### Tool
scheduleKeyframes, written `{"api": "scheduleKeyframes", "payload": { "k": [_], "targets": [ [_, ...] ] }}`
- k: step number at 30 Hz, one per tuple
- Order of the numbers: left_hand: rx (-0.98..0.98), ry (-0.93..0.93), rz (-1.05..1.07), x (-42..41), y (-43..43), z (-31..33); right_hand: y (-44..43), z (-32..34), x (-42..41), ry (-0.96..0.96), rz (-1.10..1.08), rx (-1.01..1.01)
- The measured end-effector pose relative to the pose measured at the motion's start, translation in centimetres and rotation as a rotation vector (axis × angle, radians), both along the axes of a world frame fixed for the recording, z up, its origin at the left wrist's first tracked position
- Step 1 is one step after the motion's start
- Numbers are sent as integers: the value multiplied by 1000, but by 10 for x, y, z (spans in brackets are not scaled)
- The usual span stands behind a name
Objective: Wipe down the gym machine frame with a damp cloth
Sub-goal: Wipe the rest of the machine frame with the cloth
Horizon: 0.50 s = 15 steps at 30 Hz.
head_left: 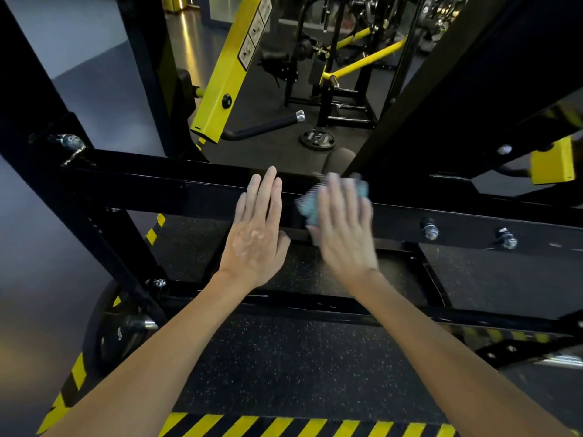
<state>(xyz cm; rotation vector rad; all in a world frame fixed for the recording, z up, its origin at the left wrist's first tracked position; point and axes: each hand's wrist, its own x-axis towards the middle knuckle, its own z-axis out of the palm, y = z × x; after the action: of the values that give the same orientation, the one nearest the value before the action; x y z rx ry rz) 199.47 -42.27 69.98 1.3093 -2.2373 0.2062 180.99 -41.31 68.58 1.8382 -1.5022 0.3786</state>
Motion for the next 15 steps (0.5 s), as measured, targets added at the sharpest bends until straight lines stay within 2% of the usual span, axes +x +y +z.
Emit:
{"api": "scheduleKeyframes", "payload": {
  "k": [3,5,10,15],
  "targets": [
    [-8,-30,-3,3,0,0,-7,12,14,152,106,-16],
    [-10,-46,-16,7,-1,0,-1,18,-11,201,76,11],
    [9,-11,-23,6,-2,0,34,12,-103,26,-118,87],
    [53,20,-17,1,0,-1,28,15,-79,-82,-118,65]
  ]
}}
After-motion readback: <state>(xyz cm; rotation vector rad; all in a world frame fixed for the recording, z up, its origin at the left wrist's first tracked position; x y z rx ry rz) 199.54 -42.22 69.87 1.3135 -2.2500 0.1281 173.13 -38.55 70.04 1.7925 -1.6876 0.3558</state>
